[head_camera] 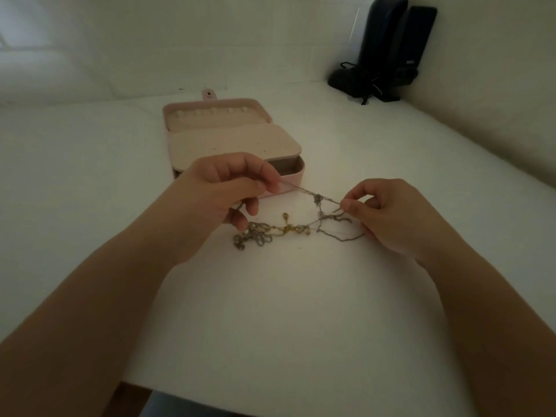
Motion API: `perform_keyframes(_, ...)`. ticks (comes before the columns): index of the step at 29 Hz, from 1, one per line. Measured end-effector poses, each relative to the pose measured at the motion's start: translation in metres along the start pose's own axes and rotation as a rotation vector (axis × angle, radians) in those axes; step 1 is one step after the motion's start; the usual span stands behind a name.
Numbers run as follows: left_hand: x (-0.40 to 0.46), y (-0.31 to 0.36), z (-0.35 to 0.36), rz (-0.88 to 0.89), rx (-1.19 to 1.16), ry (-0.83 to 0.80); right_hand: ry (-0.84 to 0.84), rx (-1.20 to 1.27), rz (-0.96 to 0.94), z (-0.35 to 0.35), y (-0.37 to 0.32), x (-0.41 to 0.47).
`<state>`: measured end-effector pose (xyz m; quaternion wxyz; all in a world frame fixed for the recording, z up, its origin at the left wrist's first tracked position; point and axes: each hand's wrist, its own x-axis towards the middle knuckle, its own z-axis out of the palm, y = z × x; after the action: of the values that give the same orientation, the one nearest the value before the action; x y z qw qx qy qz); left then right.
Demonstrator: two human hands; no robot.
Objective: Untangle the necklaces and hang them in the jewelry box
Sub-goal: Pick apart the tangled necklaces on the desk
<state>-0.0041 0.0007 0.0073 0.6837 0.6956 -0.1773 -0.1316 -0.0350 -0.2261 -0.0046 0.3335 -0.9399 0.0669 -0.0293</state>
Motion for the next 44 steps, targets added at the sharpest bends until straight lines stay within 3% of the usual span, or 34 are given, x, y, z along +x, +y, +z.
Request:
perform_keyframes(4,0.001,-0.005,0.001,0.001,0.174,0.007,0.026,-0.076,-0.004,-0.003,0.001,0.0)
perform_keyframes(8,0.001,-0.014,0.006,0.223,0.658,-0.003,0.051,-0.121,-0.004,-0.004,0.002,0.0)
perform_keyframes(11,0.001,-0.018,0.008,0.353,0.846,-0.07,0.079,-0.18,0.005,-0.005,0.004,0.0)
perform_keyframes(16,0.001,-0.016,0.001,0.389,0.832,-0.048,0.153,-0.219,-0.16,-0.005,-0.006,-0.003)
perform_keyframes(19,-0.002,-0.012,-0.001,0.341,0.808,-0.097,0.03,-0.131,-0.32,0.006,-0.018,-0.009)
perform_keyframes(21,-0.002,-0.013,-0.001,0.291,0.877,-0.15,-0.085,-0.199,-0.375,0.015,-0.02,-0.011)
perform_keyframes(26,0.0,-0.016,-0.001,0.267,0.978,-0.147,-0.114,-0.236,-0.461,0.025,-0.022,-0.009)
perform_keyframes(29,0.0,-0.016,0.001,0.227,0.962,-0.119,-0.093,-0.103,-0.44,0.023,-0.025,-0.01)
perform_keyframes(34,-0.002,-0.015,0.004,0.167,0.761,-0.043,-0.156,0.449,-0.242,0.012,-0.03,-0.011)
perform_keyframes(37,0.0,-0.014,0.003,0.114,0.513,-0.016,-0.229,0.779,-0.158,0.012,-0.027,-0.009)
perform_keyframes(44,0.002,-0.01,0.007,0.004,0.168,-0.026,-0.302,1.01,-0.03,0.008,-0.028,-0.009)
